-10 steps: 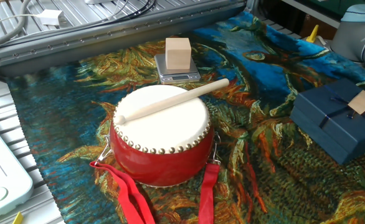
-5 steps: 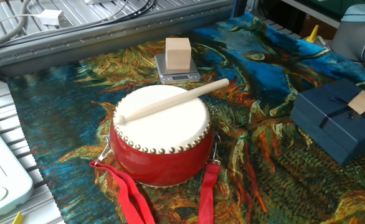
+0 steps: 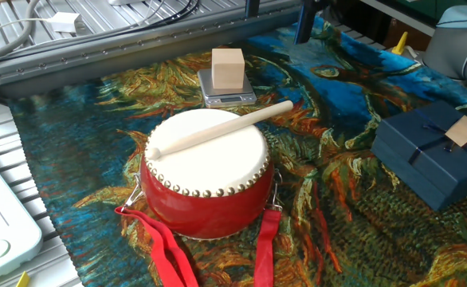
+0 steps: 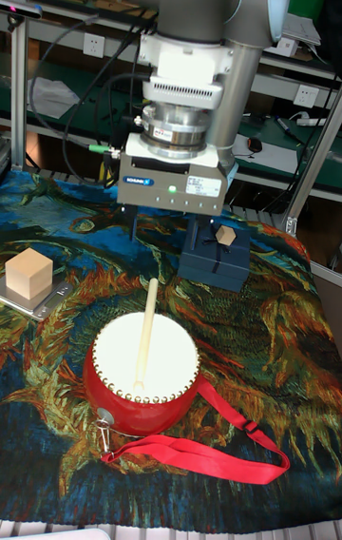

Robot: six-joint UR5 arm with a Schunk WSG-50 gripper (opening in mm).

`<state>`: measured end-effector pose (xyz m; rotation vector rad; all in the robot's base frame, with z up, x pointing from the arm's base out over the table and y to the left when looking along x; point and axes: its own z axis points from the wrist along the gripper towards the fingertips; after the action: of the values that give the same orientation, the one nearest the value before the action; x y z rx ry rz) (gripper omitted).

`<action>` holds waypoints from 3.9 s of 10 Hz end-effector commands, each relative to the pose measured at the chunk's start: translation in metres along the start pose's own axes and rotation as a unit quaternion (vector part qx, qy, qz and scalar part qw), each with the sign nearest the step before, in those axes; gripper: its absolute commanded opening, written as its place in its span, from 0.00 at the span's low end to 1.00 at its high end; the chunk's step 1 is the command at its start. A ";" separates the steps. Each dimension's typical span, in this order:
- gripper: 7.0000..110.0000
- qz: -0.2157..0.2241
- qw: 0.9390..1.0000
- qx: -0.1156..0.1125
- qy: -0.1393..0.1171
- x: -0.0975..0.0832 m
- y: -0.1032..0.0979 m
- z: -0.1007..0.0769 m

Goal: Play the drum

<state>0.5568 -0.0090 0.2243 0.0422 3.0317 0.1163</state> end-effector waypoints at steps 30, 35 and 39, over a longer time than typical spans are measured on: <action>0.79 -0.007 1.000 0.004 0.007 0.011 -0.013 0.023; 0.79 -0.015 0.998 0.028 0.048 0.031 -0.026 0.022; 0.79 -0.016 0.997 0.010 0.076 0.045 -0.017 0.020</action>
<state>0.5223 -0.0321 0.1964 -0.0177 3.1519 0.0272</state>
